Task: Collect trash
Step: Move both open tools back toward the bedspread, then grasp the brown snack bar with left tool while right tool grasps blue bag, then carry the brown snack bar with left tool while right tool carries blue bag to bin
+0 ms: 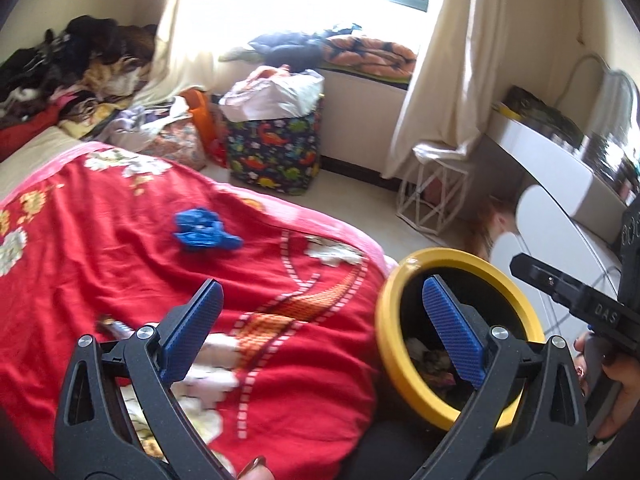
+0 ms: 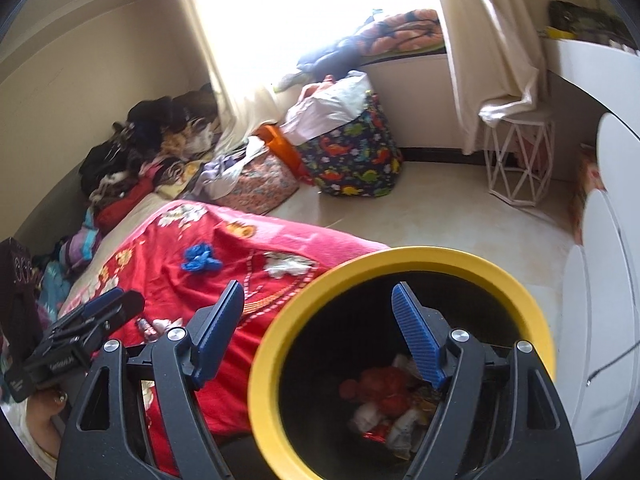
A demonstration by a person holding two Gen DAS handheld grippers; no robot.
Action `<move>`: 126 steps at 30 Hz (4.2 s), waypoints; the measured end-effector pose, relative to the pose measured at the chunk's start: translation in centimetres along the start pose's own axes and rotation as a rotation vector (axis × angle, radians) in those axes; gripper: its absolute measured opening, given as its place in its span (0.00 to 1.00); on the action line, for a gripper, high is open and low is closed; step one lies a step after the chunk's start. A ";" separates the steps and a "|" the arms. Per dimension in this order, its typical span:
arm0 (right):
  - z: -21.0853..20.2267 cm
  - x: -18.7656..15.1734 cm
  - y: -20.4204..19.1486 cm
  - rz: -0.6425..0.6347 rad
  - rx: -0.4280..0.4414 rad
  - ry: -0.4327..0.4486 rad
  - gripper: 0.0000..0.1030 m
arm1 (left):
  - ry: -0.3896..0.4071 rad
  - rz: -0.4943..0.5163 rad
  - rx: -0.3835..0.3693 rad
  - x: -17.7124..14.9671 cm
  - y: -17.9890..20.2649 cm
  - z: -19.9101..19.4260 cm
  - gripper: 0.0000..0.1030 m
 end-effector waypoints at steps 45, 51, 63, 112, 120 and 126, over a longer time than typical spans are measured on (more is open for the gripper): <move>28.3 0.2 -15.7 -0.110 0.185 -0.364 0.12 | -0.182 -0.512 0.076 -5.9 -16.6 4.9 0.21; 25.7 -0.9 -15.3 -0.142 0.193 -0.334 0.03 | -0.194 -0.481 0.050 -5.8 -15.6 5.0 0.12; 16.2 -0.2 -12.4 -0.119 0.214 -0.195 0.03 | -0.136 -0.387 0.006 -3.7 -12.4 2.7 0.11; -1.8 -0.8 1.9 0.038 0.008 0.022 0.03 | -0.068 -0.092 -0.183 -0.5 3.7 0.8 0.11; -2.5 -1.1 3.5 0.058 -0.024 0.027 0.03 | -0.085 -0.051 -0.212 -1.0 5.8 1.0 0.11; -3.0 -1.4 4.9 0.083 -0.050 0.030 0.03 | -0.104 -0.011 -0.242 -1.5 7.6 1.3 0.11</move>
Point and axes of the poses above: each gripper's, at about its wrist camera, not at the fingertips, and z roughly the way its jaws point, y to its right, x to its top, the point moved 3 cm from there along z, roughly the way its jaws point
